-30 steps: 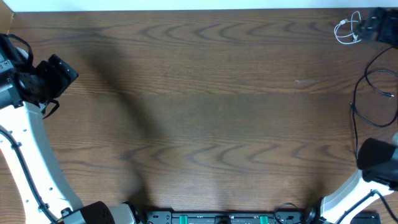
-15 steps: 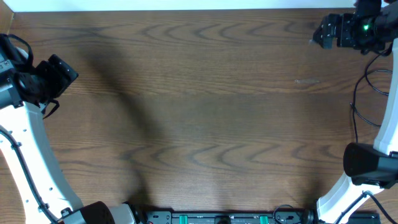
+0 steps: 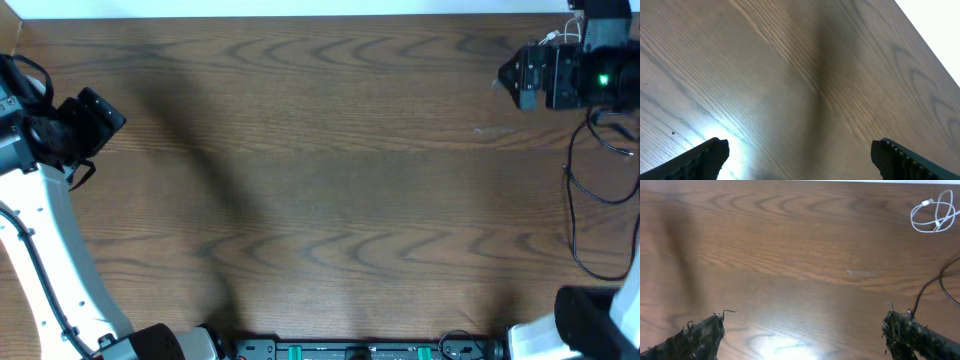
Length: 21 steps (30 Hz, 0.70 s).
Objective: Untangle cables
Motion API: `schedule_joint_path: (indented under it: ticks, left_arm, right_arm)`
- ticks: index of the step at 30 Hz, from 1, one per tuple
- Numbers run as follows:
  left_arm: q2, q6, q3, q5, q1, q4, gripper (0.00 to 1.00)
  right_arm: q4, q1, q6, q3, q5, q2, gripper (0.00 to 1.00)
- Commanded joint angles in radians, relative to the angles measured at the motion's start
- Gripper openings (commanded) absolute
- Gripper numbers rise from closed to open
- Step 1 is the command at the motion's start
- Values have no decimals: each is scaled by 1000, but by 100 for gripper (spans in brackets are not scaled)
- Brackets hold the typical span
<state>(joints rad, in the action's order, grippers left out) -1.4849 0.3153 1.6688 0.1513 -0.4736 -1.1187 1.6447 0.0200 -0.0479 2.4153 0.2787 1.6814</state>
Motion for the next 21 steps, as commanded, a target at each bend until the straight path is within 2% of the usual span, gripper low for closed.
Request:
schedule_joint_path:
  ticks: [1, 21]
  left_arm:
    - [-8, 4, 3, -3, 4, -3, 96]
    - [-8, 4, 3, -3, 4, -3, 96]
  right_arm:
    - [31, -21, 10, 11, 19, -30, 99]
    - [53, -21, 40, 11, 72, -118, 99]
